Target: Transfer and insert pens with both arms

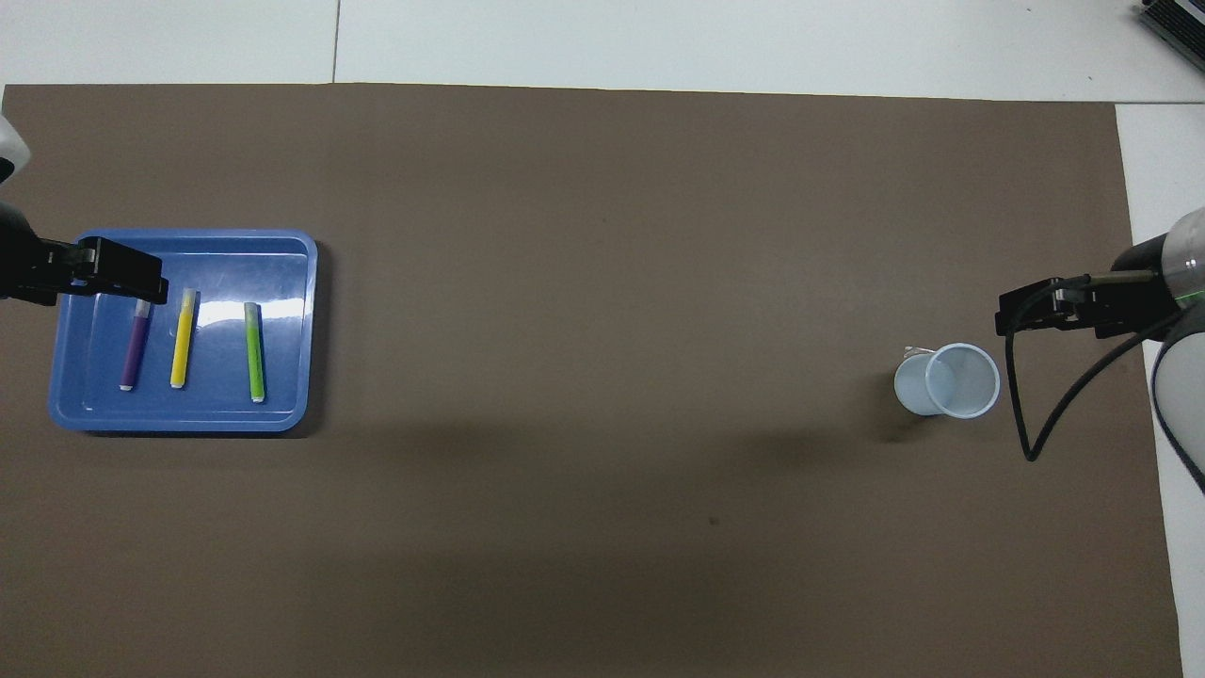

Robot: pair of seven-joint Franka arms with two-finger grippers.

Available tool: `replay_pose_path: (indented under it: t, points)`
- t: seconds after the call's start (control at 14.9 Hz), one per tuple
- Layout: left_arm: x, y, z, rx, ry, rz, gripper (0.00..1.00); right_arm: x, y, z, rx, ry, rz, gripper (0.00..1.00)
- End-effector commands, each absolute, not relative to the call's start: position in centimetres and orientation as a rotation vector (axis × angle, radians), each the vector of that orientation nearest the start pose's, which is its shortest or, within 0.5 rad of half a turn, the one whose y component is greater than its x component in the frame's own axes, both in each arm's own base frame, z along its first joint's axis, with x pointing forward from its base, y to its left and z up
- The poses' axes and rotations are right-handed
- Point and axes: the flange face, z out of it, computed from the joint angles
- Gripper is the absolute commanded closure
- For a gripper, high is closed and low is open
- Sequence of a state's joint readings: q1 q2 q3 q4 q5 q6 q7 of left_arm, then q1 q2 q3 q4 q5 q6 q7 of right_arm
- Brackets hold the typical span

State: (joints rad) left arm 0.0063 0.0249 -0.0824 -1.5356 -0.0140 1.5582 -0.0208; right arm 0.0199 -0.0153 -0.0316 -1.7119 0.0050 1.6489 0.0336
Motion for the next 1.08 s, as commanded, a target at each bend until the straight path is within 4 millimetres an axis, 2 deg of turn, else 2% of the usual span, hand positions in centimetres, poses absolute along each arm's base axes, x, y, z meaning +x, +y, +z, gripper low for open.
replay_pose_path:
  t: [0.0,0.07,0.67,0.74,1.01]
  points:
    - [56.0,-3.8,63.0,-3.166,0.081,0.018,0.0,54.2,-0.4,56.9,-3.113,0.09,0.108,0.0]
    - [56.1,-3.2,63.0,-3.168,0.067,0.016,0.0,54.3,-0.7,56.8,-3.112,0.09,0.103,0.0]
    - [56.1,-3.0,62.9,-3.165,0.061,-0.001,0.0,53.7,-0.2,56.1,-3.068,0.009,0.125,0.0]
    - [56.2,-2.3,62.8,-3.164,0.042,-0.004,0.0,53.7,0.0,56.2,-3.056,0.011,0.125,0.0]
    - [55.8,-1.8,62.5,-3.17,0.039,0.015,0.0,53.5,0.8,56.4,-3.034,-0.02,0.128,0.0]
